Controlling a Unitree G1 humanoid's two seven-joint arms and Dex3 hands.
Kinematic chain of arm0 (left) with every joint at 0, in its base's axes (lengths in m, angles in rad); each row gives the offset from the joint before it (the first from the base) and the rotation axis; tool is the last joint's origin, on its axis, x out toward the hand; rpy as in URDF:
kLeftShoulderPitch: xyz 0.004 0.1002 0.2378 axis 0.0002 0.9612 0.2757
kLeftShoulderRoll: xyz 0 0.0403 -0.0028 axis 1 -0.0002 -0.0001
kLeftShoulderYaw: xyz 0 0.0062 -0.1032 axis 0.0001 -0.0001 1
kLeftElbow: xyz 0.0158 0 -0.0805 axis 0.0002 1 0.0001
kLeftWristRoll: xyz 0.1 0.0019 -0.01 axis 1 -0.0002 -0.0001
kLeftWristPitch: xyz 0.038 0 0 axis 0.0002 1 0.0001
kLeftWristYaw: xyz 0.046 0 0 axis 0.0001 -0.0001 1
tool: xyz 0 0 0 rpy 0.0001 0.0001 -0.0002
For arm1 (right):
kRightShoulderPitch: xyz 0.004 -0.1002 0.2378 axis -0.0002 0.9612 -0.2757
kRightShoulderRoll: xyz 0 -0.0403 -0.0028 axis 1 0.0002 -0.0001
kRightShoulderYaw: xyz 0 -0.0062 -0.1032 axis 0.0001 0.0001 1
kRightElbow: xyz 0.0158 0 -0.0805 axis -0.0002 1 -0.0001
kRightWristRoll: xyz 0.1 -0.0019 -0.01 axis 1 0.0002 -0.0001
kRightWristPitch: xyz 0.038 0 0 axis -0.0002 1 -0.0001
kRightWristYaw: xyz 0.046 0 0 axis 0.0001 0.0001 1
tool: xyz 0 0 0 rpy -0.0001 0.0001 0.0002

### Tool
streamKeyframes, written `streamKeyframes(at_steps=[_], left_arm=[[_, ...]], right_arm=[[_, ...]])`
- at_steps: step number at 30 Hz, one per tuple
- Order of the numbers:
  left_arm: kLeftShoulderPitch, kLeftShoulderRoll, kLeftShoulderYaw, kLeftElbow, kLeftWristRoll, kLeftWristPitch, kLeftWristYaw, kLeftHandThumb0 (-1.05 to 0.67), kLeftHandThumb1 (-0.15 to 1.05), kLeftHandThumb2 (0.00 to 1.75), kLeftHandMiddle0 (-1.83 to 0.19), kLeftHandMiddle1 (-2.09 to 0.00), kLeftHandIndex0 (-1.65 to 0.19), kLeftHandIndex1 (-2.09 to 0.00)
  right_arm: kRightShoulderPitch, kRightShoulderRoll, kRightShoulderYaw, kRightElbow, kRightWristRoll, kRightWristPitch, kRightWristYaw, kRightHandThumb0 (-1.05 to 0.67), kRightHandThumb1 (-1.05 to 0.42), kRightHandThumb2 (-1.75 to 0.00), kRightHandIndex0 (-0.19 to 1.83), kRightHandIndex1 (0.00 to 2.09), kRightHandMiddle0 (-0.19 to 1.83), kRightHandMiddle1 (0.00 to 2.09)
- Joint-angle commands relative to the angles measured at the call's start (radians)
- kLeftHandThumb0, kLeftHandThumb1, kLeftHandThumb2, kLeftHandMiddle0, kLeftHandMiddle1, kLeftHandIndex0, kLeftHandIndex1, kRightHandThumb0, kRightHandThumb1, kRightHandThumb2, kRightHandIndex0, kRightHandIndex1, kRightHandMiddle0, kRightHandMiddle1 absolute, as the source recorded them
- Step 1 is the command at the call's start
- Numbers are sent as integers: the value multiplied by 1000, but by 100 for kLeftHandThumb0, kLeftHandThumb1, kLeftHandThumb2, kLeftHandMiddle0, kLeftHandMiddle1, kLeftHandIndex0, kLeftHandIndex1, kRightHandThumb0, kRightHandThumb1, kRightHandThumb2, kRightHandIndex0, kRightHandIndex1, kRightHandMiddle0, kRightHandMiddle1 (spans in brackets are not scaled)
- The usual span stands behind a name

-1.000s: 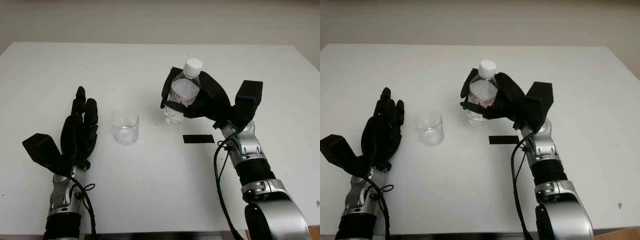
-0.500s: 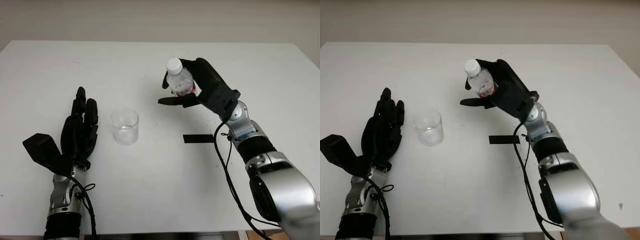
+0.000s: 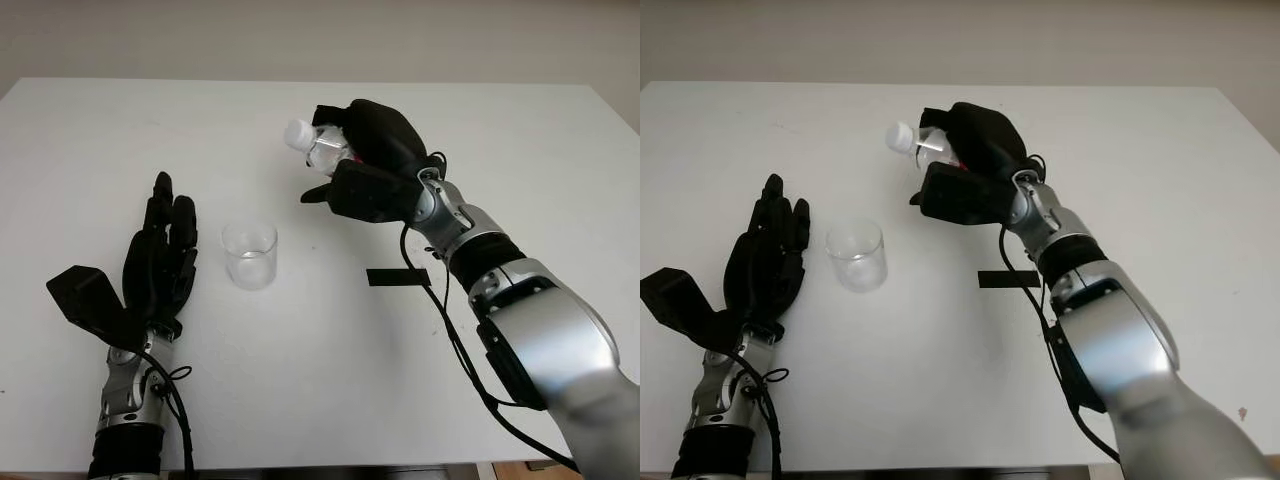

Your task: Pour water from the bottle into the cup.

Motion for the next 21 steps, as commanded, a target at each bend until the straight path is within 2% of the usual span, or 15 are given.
streamKeyframes(at_steps=[1,4,8,10,14,18,21], left_arm=[[-9,-8,-1,12,6,-9,-1,-70,105,42,14,-5,15,-5],[-14,-9,-3,19,10,-14,2,-71,105,43,14,-5,15,-5],[-18,-11,-4,25,10,-20,1,-71,105,43,15,-5,16,-5],[-20,-12,-4,31,11,-27,-1,-72,105,43,15,-5,16,-5],[-19,-13,-2,33,8,-28,0,-72,105,43,16,-5,17,-5],[-24,-12,-1,45,8,-36,-4,-71,105,43,16,-5,17,-5],[-29,-11,-1,54,9,-42,-4,-71,105,43,15,-5,17,-5]], right_arm=[[-52,13,0,3,9,1,0,-18,-98,-20,123,209,77,209],[-73,25,62,5,-61,10,-77,-22,-98,-17,108,209,72,209],[-86,29,133,11,-141,-3,-192,-24,-95,-15,99,209,75,209],[-87,31,158,15,-167,-12,-244,-24,-95,-16,103,209,75,209],[-86,32,200,18,-210,-35,-336,-25,-93,-26,133,209,79,209],[-93,8,273,27,-294,-61,-462,-25,-84,-44,136,209,87,209],[-99,-3,302,37,-325,-73,-504,-25,-85,-42,132,209,89,209]])
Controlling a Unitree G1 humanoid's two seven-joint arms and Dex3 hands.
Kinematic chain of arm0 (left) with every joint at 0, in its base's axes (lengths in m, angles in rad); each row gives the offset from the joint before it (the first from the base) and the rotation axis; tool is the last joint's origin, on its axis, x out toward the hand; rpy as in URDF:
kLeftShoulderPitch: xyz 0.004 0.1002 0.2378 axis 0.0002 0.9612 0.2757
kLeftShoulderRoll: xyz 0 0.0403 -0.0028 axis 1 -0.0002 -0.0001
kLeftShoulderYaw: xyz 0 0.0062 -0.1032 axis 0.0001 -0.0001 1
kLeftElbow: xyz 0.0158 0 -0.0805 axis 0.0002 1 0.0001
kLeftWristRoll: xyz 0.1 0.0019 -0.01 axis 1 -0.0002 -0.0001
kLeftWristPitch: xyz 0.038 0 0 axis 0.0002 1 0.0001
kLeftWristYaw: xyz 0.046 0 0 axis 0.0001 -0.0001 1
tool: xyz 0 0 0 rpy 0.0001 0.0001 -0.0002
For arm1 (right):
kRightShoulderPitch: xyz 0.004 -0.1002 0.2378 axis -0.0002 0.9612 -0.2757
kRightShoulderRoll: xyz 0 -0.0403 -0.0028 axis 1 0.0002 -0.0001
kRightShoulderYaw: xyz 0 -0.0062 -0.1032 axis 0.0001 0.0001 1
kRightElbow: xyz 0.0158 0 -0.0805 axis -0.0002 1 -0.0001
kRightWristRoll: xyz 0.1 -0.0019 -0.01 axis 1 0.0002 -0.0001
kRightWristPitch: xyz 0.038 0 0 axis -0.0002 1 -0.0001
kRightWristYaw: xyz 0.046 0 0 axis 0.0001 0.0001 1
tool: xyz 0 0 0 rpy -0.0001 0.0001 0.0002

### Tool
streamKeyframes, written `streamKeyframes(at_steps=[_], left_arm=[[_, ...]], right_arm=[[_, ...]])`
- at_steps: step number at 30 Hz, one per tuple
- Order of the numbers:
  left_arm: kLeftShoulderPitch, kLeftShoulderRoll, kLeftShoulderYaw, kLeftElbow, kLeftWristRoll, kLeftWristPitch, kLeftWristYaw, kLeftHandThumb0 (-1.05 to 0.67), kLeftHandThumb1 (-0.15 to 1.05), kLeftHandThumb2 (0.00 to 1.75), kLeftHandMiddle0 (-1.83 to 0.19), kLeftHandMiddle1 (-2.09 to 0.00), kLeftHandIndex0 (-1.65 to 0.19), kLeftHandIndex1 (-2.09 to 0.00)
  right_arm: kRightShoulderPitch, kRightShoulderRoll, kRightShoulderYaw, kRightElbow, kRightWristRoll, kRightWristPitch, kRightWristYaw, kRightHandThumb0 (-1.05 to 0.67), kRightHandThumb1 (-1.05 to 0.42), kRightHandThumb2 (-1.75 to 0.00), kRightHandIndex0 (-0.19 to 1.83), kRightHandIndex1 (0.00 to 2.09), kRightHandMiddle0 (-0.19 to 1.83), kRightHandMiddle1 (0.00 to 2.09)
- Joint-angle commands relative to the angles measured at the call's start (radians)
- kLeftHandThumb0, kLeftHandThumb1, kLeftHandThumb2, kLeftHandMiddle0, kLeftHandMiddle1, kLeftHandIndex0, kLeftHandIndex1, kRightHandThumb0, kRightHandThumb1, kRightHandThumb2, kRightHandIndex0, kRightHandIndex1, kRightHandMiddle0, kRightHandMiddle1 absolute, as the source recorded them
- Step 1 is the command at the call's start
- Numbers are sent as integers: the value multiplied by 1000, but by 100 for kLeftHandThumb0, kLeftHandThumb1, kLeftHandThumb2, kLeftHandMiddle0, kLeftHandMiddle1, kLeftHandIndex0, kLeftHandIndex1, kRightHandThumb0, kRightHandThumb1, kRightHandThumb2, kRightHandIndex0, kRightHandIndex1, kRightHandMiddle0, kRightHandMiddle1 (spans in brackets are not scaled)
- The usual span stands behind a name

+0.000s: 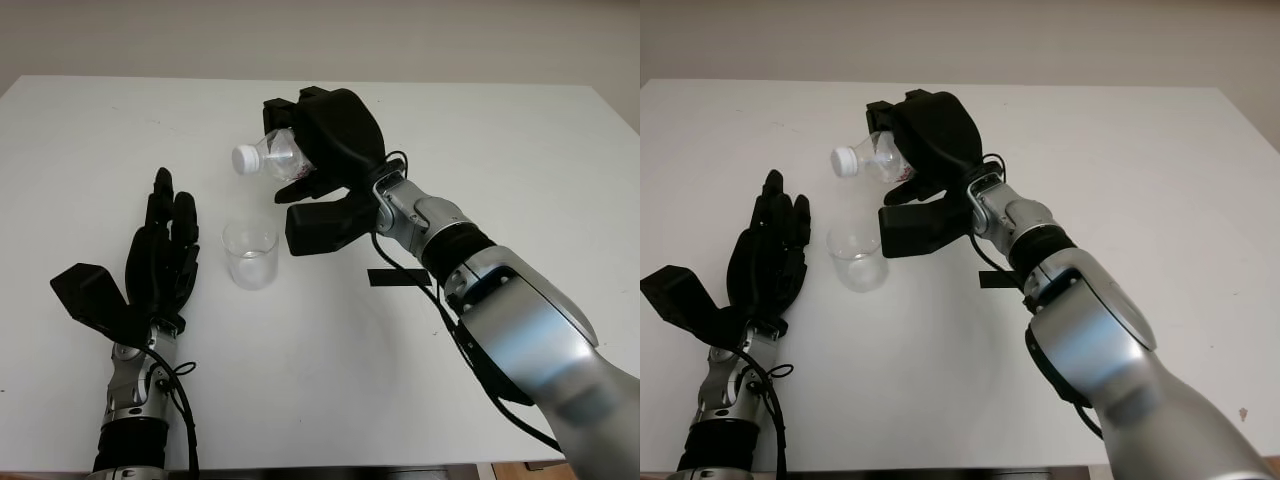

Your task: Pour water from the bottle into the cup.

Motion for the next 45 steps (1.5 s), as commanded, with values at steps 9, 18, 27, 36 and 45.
streamKeyframes(at_steps=[9,18,27,36,45], left_arm=[[-8,-11,1,23,0,-13,-8,-71,105,43,16,-5,17,-5],[-8,-8,3,25,6,-13,-6,-72,105,42,15,-6,16,-6],[-10,-11,3,32,2,-17,-14,-72,105,43,17,-5,18,-5],[-9,-14,4,32,1,-17,-12,-71,105,44,17,-5,18,-5],[-11,-14,4,40,5,-26,-10,-71,105,44,16,-6,17,-5]], right_arm=[[-58,-42,102,21,-118,-2,-252,-30,-92,-24,122,209,83,209],[-67,-46,142,37,-146,12,-308,-31,-97,-12,123,209,64,209],[-88,-56,224,34,-231,59,-373,-34,-102,-10,121,209,65,209],[-105,-59,308,39,-322,144,-461,-36,-99,-6,114,209,68,209],[-115,-65,356,50,-357,148,-519,-35,-102,-6,112,209,68,209]])
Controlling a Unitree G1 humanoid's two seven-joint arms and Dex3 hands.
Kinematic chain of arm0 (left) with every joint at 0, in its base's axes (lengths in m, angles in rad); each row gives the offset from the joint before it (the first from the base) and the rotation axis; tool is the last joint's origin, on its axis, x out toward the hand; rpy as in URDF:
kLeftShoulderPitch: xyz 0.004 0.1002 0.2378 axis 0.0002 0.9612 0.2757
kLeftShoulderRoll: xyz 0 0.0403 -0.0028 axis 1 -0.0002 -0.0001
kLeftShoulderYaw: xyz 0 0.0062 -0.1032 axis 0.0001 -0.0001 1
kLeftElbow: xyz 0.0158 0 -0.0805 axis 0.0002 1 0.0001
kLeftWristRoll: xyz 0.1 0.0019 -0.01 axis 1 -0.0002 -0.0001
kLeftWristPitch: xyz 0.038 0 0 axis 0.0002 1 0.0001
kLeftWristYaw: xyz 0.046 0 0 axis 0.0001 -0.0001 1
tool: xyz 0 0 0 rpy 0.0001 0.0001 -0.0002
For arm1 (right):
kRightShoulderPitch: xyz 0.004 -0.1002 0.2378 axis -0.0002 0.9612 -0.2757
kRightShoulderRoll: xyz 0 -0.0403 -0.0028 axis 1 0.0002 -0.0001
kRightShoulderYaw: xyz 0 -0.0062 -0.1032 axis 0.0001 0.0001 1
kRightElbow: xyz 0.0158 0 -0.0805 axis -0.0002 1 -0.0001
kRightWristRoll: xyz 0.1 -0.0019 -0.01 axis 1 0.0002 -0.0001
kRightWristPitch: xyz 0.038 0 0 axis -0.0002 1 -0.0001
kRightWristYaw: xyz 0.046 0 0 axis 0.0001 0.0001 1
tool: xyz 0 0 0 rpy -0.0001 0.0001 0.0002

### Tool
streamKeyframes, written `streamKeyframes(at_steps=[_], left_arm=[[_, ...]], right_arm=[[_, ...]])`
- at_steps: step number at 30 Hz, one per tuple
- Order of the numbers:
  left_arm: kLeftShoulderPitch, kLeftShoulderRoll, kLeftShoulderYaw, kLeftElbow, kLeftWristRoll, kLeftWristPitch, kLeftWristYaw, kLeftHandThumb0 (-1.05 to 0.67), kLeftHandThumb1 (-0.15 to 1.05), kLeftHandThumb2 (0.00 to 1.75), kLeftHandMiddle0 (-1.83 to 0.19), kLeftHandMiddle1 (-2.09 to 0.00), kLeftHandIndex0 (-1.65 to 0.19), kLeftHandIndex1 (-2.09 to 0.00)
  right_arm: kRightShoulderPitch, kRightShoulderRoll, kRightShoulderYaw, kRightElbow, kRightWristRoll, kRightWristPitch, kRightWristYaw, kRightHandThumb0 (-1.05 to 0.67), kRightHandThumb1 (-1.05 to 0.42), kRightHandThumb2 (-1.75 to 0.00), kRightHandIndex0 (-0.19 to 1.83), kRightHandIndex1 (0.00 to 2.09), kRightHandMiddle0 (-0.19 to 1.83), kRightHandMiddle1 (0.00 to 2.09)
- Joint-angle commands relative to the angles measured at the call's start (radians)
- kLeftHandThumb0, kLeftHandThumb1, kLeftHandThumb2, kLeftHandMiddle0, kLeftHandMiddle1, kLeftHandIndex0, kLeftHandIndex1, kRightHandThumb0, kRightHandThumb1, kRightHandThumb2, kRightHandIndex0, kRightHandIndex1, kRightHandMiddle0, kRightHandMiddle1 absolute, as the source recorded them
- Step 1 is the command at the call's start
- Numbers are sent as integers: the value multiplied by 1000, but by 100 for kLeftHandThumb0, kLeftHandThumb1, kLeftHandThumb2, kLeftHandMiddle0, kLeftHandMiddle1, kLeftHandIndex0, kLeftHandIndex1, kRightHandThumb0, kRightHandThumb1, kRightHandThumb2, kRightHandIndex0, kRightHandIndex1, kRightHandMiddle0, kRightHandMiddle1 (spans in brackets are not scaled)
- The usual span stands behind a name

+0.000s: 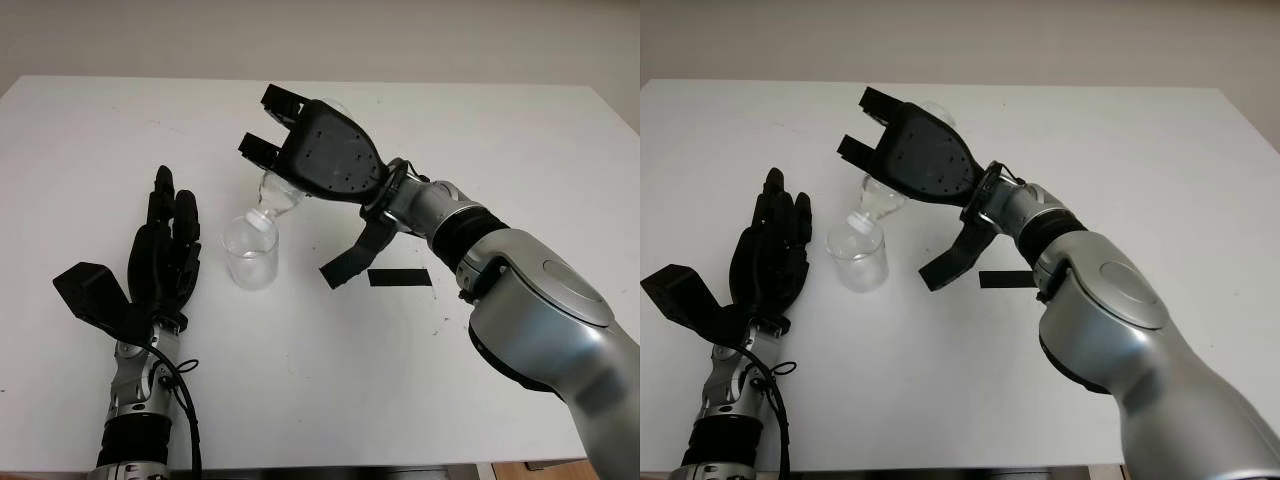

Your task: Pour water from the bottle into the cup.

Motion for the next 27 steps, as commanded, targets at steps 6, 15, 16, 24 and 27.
streamKeyframes(at_steps=[6,15,16,24,27], left_arm=[[-2,-8,3,27,2,-13,-6,-71,105,44,16,-5,17,-6],[-1,-8,5,28,-4,-8,-9,-70,105,43,17,-5,17,-5],[-1,-7,4,28,-1,-8,-7,-70,105,43,17,-5,17,-5],[4,-6,3,19,-1,-1,-4,-71,105,43,17,-5,17,-5],[8,-2,4,12,-1,4,-6,-71,105,43,17,-5,17,-5]], right_arm=[[-35,-10,-2,1,8,-1,-7,-37,-102,-6,112,209,66,209],[8,11,-140,-2,188,-122,69,-35,-100,-5,114,209,69,209],[18,15,-181,-3,241,-158,110,-33,-99,-4,115,209,69,209],[106,47,-495,-27,627,-338,467,-19,-101,-16,154,209,130,209],[148,56,-630,-50,797,-348,680,-19,-82,-58,167,209,146,209]])
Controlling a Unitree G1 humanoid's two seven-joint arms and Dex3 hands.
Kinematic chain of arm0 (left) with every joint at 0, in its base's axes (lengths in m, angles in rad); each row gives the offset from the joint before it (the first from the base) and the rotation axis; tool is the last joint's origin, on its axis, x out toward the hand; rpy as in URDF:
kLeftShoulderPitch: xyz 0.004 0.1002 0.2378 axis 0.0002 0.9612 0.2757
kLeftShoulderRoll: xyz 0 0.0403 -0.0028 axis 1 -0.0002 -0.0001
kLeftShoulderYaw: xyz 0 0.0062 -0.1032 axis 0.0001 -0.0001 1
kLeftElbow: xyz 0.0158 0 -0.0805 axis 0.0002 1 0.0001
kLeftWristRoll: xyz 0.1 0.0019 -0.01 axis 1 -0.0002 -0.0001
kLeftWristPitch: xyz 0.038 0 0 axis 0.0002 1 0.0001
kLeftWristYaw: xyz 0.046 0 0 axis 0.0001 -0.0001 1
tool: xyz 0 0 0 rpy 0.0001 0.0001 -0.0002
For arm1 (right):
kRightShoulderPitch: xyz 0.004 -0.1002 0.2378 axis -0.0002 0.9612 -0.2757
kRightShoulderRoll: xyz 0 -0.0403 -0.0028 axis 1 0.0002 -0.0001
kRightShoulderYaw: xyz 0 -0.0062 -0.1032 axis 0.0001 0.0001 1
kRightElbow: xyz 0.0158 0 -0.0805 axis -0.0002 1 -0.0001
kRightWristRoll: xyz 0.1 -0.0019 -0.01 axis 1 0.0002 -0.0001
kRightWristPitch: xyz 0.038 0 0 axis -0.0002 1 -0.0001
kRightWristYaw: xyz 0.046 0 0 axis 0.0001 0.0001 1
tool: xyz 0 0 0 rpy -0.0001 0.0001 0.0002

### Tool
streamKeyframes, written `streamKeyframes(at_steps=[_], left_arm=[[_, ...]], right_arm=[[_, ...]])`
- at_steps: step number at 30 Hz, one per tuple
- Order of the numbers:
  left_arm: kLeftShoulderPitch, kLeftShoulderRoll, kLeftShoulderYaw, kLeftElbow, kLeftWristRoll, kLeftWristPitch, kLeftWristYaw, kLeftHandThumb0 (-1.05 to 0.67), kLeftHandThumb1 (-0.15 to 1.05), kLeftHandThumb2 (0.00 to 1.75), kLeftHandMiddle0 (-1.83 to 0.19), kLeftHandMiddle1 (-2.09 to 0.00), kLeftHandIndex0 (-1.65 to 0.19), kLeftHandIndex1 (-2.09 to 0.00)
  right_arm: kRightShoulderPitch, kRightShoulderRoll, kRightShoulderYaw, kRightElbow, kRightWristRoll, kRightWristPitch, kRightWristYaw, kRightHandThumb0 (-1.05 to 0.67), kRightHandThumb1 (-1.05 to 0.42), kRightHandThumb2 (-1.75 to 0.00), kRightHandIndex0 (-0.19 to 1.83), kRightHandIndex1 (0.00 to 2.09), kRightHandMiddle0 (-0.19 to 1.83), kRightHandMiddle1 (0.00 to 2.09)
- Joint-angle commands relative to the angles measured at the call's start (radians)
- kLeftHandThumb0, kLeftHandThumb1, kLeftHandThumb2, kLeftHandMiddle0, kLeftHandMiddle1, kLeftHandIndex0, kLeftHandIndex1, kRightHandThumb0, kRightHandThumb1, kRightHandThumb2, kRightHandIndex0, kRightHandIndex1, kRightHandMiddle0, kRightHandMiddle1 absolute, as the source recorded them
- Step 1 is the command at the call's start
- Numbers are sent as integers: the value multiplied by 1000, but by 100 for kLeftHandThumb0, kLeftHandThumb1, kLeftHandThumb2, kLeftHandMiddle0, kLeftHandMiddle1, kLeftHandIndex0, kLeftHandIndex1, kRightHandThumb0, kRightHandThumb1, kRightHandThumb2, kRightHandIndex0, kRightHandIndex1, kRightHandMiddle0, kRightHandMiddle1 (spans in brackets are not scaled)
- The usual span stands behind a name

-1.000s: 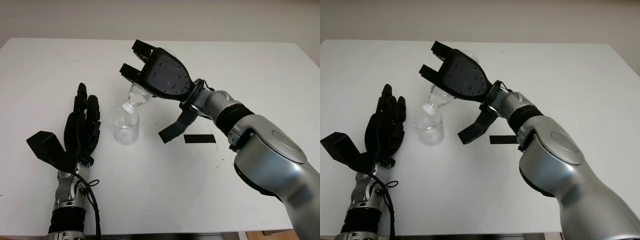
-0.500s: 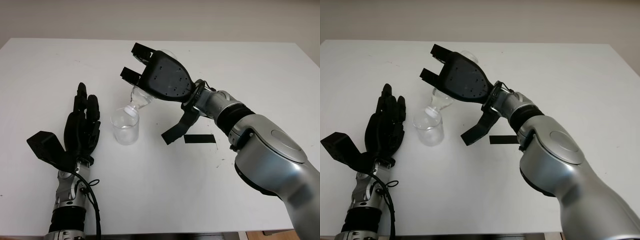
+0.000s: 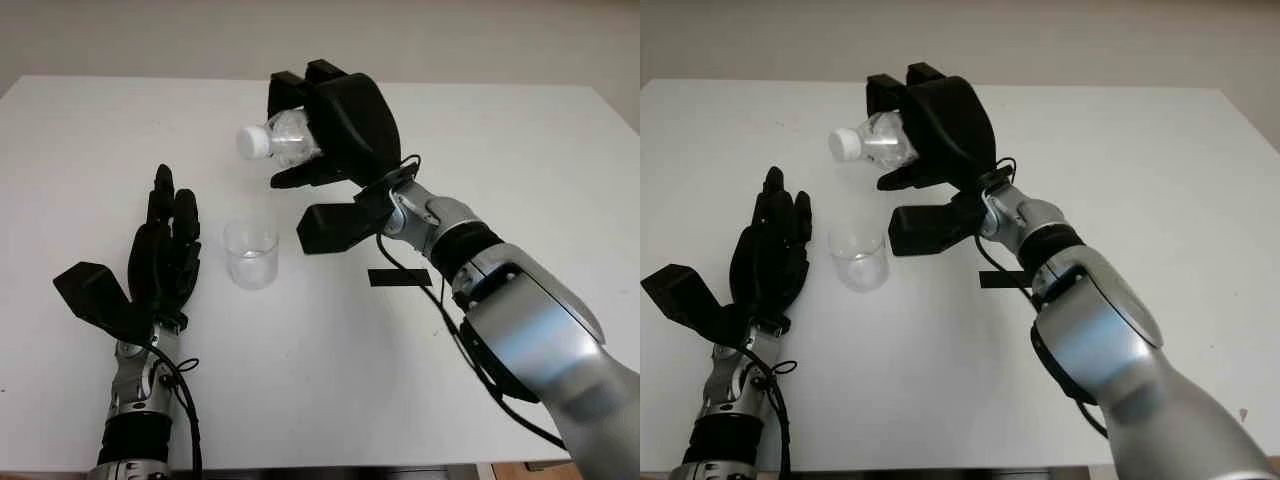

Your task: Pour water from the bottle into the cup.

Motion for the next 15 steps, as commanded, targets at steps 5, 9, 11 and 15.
streamKeyframes(at_steps=[5,9,11,15], left_arm=[[17,3,1,-1,6,13,-5,-71,105,44,17,-5,18,-5],[14,4,2,-2,5,19,-3,-71,105,44,17,-5,17,-6],[13,5,0,-2,8,23,0,-72,105,43,17,-5,17,-6],[15,4,2,-6,6,26,2,-72,105,43,17,-5,17,-6]], right_arm=[[84,-3,-191,-79,218,-28,254,-15,-77,-67,155,209,145,209],[134,-4,-295,-133,350,34,437,-19,-78,-70,154,209,151,209],[165,-5,-340,-176,413,86,522,-19,-78,-70,155,209,152,209],[247,-1,-431,-334,554,272,673,-18,-85,-61,153,209,148,209]])
